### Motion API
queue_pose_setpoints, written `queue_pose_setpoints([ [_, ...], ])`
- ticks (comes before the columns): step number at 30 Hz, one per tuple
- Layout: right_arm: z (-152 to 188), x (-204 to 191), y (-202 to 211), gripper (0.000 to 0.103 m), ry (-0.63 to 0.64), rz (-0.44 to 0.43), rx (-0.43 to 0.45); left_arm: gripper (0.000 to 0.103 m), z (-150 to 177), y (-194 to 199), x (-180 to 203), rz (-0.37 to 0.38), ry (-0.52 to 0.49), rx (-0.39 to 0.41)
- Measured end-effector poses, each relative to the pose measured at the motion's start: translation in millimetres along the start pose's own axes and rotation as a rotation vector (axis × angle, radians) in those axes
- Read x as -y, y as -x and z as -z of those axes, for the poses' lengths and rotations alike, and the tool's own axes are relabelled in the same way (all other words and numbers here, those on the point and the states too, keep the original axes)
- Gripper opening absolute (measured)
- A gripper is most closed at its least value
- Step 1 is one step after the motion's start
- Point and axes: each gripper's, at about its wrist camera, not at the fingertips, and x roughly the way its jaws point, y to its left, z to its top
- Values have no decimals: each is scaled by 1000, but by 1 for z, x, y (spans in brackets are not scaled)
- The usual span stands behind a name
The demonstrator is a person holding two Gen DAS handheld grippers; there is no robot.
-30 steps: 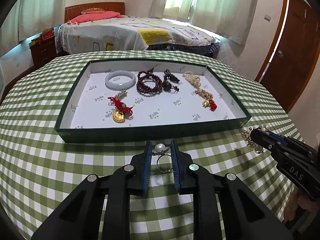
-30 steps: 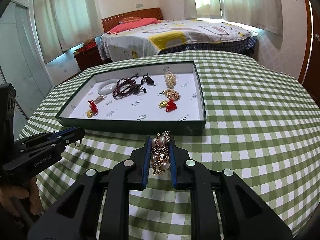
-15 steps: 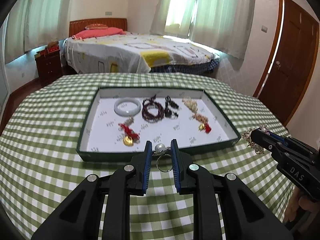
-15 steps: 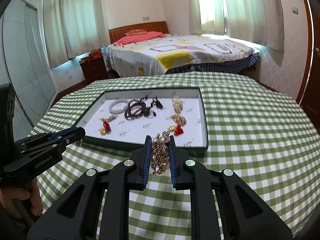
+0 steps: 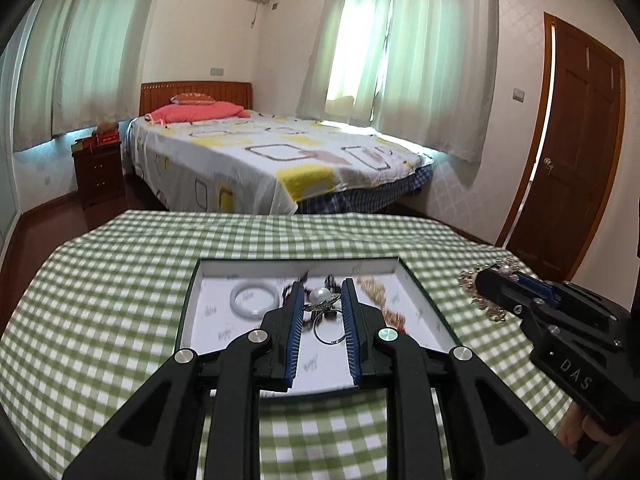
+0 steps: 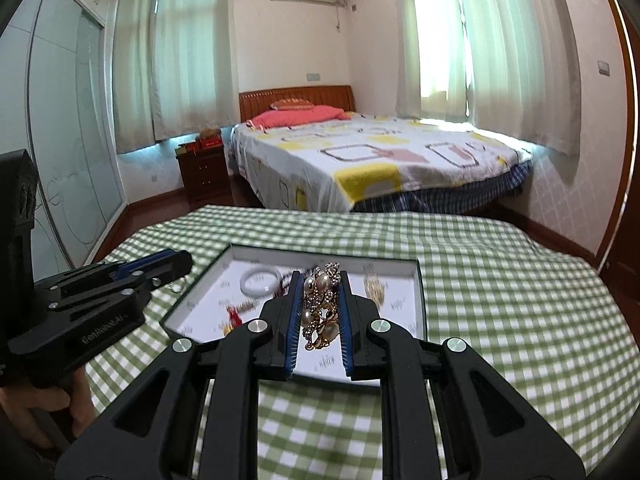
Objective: Organize jewelry
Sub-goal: 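Carry the pearl ring and pearl brooch over the green box, then open both grippers to set the ring and brooch in the box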
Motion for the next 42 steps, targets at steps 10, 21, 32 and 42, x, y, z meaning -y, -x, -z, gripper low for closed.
queue_pose_setpoints([
  [10,-5,4,-48,17,-23,-30,-15,20,-5,-47,-3,-7,17,-18],
  [21,45,17,-109,10,-83,-32,-186,20,40,-109,-12,-47,13,-169],
  [32,65,22,-136,10,-102,-35,-261,20,56,-131,-14,-55,12,-245],
  [42,65,20,-140,12,-97,-45,-265,22,57,-138,-17,-50,29,-296],
])
